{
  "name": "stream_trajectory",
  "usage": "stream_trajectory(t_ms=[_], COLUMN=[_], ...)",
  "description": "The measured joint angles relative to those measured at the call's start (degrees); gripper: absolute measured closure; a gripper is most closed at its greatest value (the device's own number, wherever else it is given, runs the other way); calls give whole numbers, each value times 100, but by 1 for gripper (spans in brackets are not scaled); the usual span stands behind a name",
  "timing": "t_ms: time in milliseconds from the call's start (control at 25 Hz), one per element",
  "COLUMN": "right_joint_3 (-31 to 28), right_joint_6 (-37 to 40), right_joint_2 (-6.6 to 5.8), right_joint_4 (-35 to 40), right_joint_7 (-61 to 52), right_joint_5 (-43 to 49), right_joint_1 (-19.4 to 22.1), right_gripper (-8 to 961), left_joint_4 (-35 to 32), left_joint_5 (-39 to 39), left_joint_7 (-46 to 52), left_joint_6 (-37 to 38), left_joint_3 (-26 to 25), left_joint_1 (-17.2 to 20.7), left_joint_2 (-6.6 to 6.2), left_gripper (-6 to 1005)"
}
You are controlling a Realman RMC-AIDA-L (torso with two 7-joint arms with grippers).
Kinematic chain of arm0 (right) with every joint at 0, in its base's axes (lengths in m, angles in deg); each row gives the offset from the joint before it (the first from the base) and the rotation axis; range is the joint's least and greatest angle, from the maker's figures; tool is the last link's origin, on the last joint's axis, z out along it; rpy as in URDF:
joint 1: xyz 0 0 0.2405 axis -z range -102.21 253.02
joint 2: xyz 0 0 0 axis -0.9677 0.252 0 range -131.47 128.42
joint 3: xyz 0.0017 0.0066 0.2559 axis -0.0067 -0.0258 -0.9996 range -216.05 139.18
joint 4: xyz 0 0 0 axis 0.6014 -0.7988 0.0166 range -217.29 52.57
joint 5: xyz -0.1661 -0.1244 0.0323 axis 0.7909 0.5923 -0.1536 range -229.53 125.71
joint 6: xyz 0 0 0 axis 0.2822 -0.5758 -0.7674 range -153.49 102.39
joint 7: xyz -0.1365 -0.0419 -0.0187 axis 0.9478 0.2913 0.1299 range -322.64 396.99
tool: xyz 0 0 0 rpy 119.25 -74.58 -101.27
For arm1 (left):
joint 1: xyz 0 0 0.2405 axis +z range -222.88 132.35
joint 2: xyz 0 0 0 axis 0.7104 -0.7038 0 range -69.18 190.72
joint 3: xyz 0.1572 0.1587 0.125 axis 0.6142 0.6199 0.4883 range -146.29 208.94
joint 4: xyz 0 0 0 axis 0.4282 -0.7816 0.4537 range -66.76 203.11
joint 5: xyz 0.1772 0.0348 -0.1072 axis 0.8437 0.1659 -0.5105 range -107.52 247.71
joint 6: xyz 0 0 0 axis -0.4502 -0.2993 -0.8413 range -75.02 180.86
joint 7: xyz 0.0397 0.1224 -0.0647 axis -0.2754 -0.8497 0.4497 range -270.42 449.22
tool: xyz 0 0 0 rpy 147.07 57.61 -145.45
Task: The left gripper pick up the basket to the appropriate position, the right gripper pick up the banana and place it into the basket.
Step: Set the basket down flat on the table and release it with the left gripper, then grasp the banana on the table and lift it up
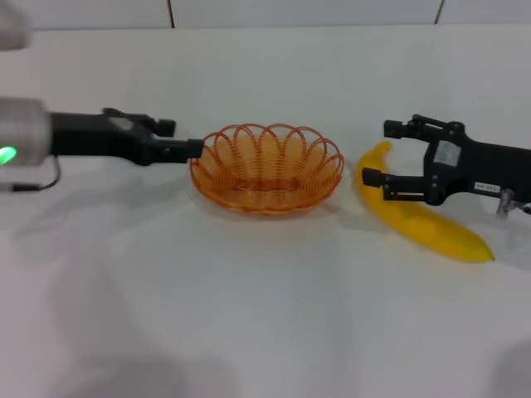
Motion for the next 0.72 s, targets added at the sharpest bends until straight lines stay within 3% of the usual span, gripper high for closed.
stream_trajectory(t_ms=[200, 320, 400, 640, 720], right_joint_3=[-294, -294, -225, -156, -154], right_joint_6=[69, 70, 70, 8, -15], right_joint_2=[-11, -29, -56, -210, -206], right_joint_4=[22, 29, 30, 55, 96], right_joint_7=[17, 12, -18, -757, -967], right_joint_5=[0, 19, 99, 638, 771], right_joint_1=[161, 254, 328, 372, 316], right_gripper=[119, 120, 120, 122, 122], left_joint_4=[-250, 37, 282, 1052, 1152], left_joint_5=[-1370, -1661, -1664, -1834, -1907], left_joint_7=[-1992, -3027, -3443, -4478, -4609], left_joint_6=[567, 573, 552, 422, 397], left_joint_3=[-1, 4, -2, -58, -58], left_joint_1=[1442, 1928, 2008, 1972, 1952], left_joint_2=[-8, -3, -14, -15, -14], left_gripper=[326, 203, 121, 127, 127])
